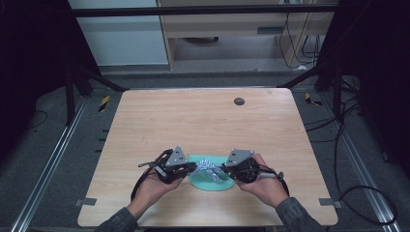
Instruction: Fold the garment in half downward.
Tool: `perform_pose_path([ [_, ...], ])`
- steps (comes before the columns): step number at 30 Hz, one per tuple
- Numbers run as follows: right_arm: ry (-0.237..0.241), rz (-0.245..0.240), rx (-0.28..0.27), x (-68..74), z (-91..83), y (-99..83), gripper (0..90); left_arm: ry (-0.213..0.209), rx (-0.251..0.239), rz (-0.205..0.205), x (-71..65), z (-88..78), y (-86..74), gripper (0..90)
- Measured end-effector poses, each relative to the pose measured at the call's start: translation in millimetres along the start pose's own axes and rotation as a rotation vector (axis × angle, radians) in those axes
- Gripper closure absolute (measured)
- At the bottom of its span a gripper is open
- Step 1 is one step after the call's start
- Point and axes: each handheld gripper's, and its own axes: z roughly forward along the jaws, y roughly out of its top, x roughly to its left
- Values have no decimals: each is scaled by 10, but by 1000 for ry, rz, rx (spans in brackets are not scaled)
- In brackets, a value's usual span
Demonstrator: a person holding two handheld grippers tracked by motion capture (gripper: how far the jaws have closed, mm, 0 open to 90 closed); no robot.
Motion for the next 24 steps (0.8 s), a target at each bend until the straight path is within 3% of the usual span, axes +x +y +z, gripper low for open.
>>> perform_pose_path([
  [24, 38, -3, 24, 202, 20, -183, 840, -43, 41, 25, -178, 51, -217, 855],
])
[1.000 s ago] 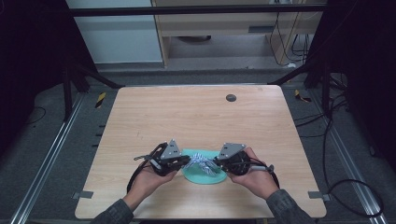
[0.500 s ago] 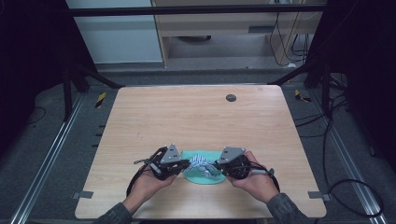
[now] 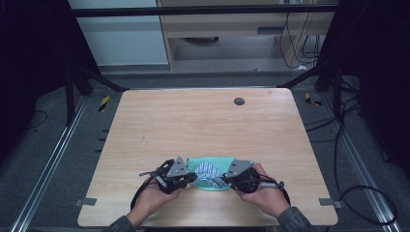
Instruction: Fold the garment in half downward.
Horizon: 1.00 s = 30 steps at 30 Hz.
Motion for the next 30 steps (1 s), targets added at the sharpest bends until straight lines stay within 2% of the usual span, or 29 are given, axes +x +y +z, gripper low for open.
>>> perform_pose_path([
  [5, 6, 0, 5, 42, 4, -38, 826, -4, -7, -6, -37, 4, -34, 848],
  [6, 9, -1, 5, 45, 2, -41, 815, -4, 0, 3, -37, -1, -35, 837],
  [8, 8, 6, 11, 48, -6, -43, 761, 7, -9, -5, -54, -4, -39, 765],
  [10, 12, 20, 8, 48, -19, -40, 715, 21, -18, 3, -60, -21, -37, 703],
  [12, 10, 34, 10, 45, -27, -31, 630, 42, -41, -13, -52, -30, -32, 592],
  [13, 10, 34, 10, 45, -27, -31, 630, 42, -41, -13, -52, -30, -32, 540],
  [17, 14, 49, 21, 23, -10, -8, 500, 14, -19, -18, -36, 20, -43, 473],
  [18, 22, 64, 29, 6, 20, 1, 460, 3, -9, -14, -35, 43, -52, 493],
  [21, 29, 63, 26, 23, 44, 28, 489, -15, -14, -21, -47, 57, -56, 576],
  [22, 29, 63, 26, 23, 44, 28, 489, -13, -18, -12, -55, 54, -58, 576],
  [26, 34, 34, 27, 65, 36, 31, 594, -9, -21, 10, -81, 49, -65, 660],
  [30, 34, 26, 21, 99, 26, -13, 709, -4, -28, 27, -100, 34, -88, 737],
])
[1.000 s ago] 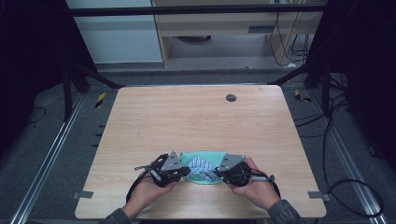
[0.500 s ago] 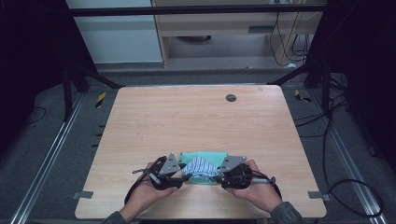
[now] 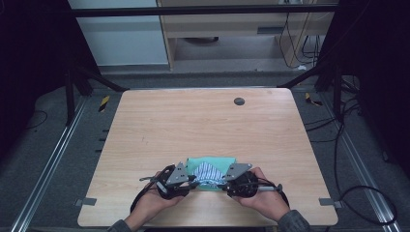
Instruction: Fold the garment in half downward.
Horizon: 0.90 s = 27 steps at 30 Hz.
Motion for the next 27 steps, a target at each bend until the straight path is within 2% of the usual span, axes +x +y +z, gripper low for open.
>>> perform_pose_path([
  [1, 0, 0, 0, 0, 0, 0, 709, -3, -3, 2, -3, 0, -9, 737],
  [2, 11, 4, -11, 9, 6, -33, 771, -9, 2, 5, -16, 8, -25, 795],
  [3, 13, 4, -10, 15, 5, -45, 785, -9, 2, 5, -16, 8, -25, 817],
  [4, 17, 3, -11, 22, 12, -65, 802, -22, 23, 13, -26, 17, -43, 835],
  [9, 38, -5, -4, 55, 32, -120, 848, -39, 48, 6, -61, 51, -69, 855],
  [13, 52, -19, 2, 86, 45, -145, 861, -49, 66, 7, -71, 48, -76, 861],
  [20, 71, -76, 50, 149, 65, -167, 867, -65, 100, 43, -145, 49, -95, 861],
  [27, 71, -87, 79, 167, 98, -166, 868, -77, 111, 37, -149, 54, -109, 861],
])
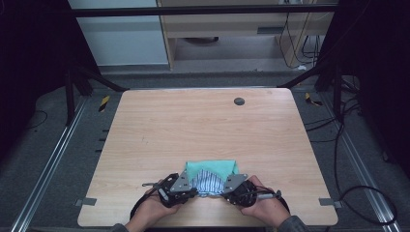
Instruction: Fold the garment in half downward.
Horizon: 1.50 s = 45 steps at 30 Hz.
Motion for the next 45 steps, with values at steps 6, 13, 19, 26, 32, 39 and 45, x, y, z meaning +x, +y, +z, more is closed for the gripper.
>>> perform_pose_path([
  [6, 5, 18, 2, -16, -18, -8, 783, -11, -20, -37, -18, -23, -23, 818],
  [13, -39, 100, -44, -46, -217, -112, 517, 9, -79, -121, -40, -201, -93, 555],
  [19, -104, 170, -54, -152, -350, -293, 324, 49, -91, -185, 59, -294, -129, 365],
  [26, -187, 299, -49, -356, -393, -434, 168, 111, -62, -278, 247, -325, -220, 174],
  [32, -211, 345, -37, -449, -381, -502, 132, 147, -56, -321, 350, -356, -314, 138],
  [39, -199, 446, -47, -625, -358, -594, 70, 193, -57, -362, 533, -418, -443, 98],
  [45, -222, 480, -53, -759, -329, -636, 73, 227, -63, -387, 686, -438, -517, 74],
])
